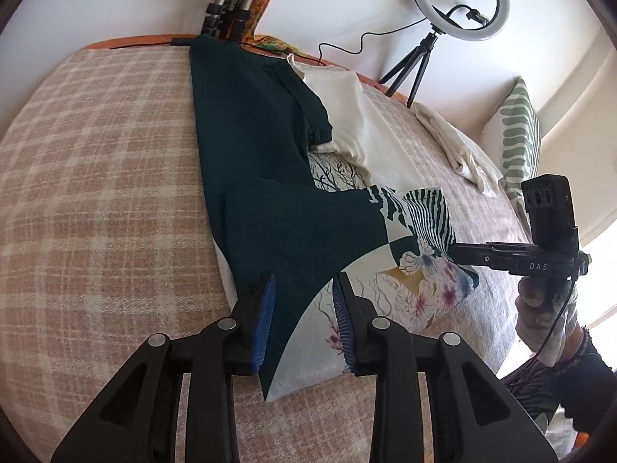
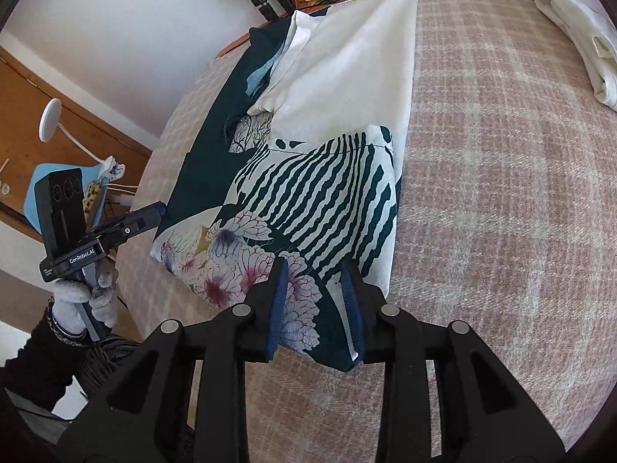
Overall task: Fold small clothes
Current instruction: 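Fold the hem end up over the strip toward the collar, then open both tools, then move both tools to the collar end and grasp the green collar edge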
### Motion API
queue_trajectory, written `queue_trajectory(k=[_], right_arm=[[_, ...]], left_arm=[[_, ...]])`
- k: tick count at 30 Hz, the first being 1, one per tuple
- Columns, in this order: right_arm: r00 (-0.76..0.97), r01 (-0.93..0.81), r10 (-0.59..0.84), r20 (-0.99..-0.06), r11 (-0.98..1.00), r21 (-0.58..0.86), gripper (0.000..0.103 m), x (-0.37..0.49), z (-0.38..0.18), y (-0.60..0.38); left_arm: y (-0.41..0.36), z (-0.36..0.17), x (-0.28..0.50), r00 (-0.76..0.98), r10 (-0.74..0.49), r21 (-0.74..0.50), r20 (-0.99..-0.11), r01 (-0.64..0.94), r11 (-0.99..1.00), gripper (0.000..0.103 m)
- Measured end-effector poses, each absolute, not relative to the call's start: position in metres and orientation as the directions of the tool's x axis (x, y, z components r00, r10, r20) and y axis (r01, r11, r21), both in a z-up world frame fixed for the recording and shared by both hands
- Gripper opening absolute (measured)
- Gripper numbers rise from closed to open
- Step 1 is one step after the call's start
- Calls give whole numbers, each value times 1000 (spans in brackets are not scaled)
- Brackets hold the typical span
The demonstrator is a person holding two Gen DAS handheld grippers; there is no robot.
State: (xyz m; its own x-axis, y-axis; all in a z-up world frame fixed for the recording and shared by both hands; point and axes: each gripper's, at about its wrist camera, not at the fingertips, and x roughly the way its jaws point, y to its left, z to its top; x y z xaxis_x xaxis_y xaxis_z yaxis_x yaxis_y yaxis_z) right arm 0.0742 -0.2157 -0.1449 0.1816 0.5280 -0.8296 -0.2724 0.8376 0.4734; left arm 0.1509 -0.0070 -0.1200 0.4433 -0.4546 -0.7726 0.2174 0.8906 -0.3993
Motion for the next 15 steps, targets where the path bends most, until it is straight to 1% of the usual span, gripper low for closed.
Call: queue_trajectory(k=[1,4,6,9,12,13,14,15], right_arm=[[190,-271,518,-834,844,463,32,77,-144,-215],[239,-248,482,-843,869,428,32,85,-136,-221],[284,-218,456,-843,887,406,32,88,-127,-230],[330,-210,471,-818,881,423,32,95,-109,-239],[402,-224,416,-816,908,353,34,106,-92,-241],[421,-232,400,-814,915,330,40,112,-87,-241],[442,-238,387,-809,920,310,53,119,-83,-242],[463,-244,378,-801,924,295,59,125,-79,-244]], left_arm=[[-7,-124,155,437,-429,-377,-791,205,903,29],[0,-121,161,459,-389,-346,-799,177,921,29],[8,-110,165,493,-375,-337,-785,169,926,29],[17,-93,177,534,-365,-331,-763,163,930,29],[28,-82,197,556,-366,-348,-746,142,927,29],[32,-79,204,566,-363,-352,-740,134,926,29],[35,-75,212,574,-359,-352,-736,128,927,29],[38,-72,220,580,-353,-348,-734,125,929,29]])
